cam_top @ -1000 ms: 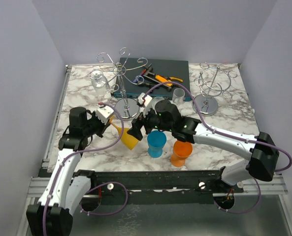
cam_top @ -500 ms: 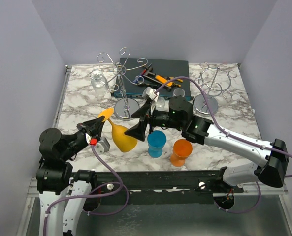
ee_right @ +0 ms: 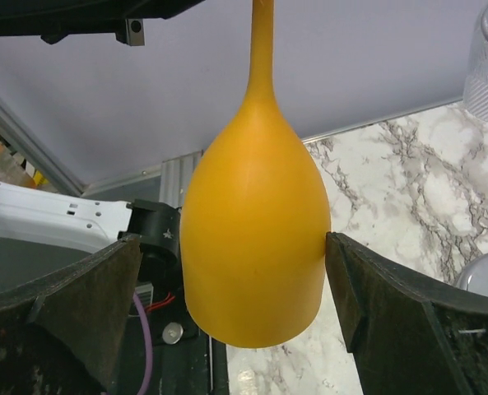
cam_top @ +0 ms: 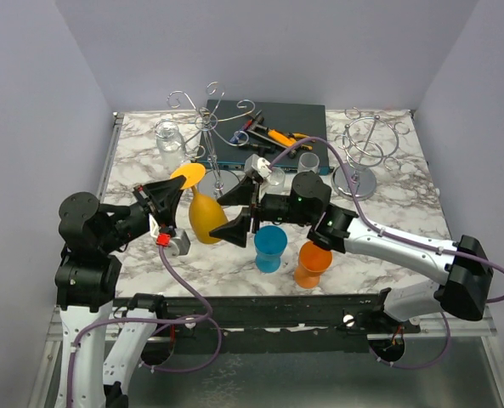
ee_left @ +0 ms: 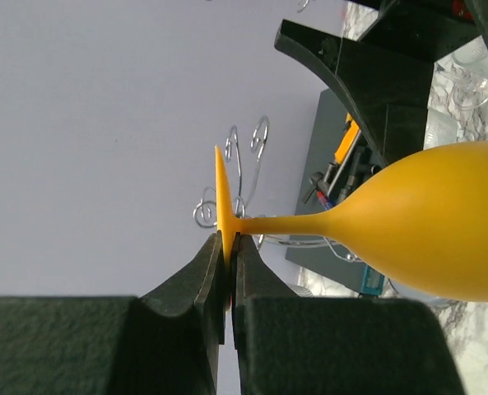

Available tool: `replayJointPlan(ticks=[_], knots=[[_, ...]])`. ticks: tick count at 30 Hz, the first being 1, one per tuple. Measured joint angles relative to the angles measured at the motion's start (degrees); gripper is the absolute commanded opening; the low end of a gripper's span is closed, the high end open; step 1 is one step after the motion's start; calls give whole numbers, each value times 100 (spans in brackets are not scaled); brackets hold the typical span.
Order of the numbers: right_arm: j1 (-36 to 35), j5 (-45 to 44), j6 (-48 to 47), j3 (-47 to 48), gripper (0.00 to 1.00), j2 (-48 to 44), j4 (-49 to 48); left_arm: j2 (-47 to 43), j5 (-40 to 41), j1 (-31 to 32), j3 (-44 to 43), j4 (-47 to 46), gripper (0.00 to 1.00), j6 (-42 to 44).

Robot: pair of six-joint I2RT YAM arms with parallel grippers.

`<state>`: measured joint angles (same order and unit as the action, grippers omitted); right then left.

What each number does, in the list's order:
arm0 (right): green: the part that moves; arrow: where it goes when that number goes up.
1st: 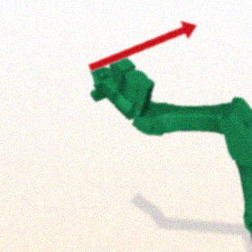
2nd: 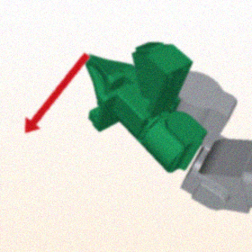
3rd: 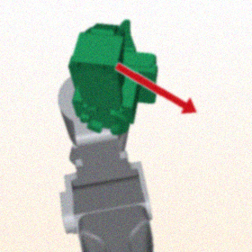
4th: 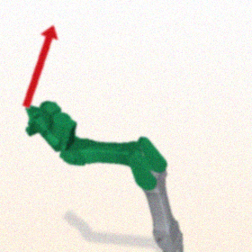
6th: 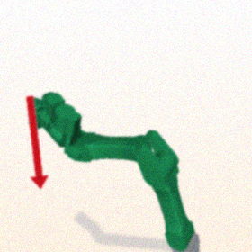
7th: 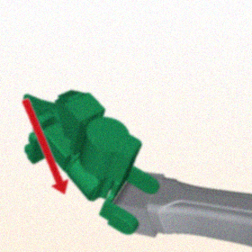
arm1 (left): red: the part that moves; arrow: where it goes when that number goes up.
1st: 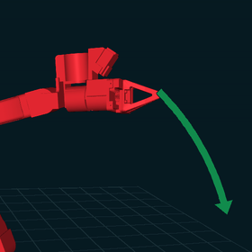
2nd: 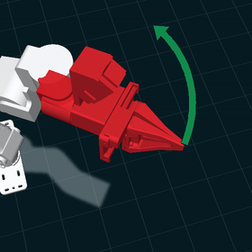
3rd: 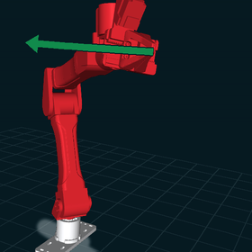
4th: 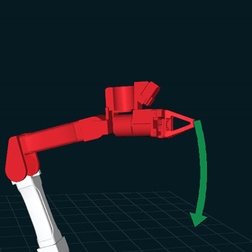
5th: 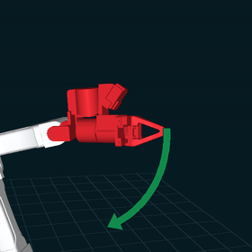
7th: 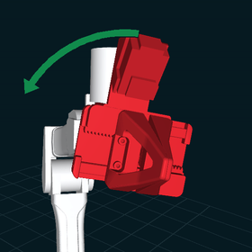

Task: Place the wine glass upside down on the wine glass rack
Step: Pick up the wine glass at the center of the board.

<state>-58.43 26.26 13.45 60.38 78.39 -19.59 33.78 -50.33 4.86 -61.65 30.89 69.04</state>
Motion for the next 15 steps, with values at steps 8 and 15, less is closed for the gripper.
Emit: replayJointPlan(ticks=[8, 15], knots=[[2, -9, -61, -74, 100, 304, -531, 323, -529, -2, -398, -68, 2, 247], [-2, -13, -111, -133, 96, 461, -802, 352, -850, -4, -549, -249, 3, 330]])
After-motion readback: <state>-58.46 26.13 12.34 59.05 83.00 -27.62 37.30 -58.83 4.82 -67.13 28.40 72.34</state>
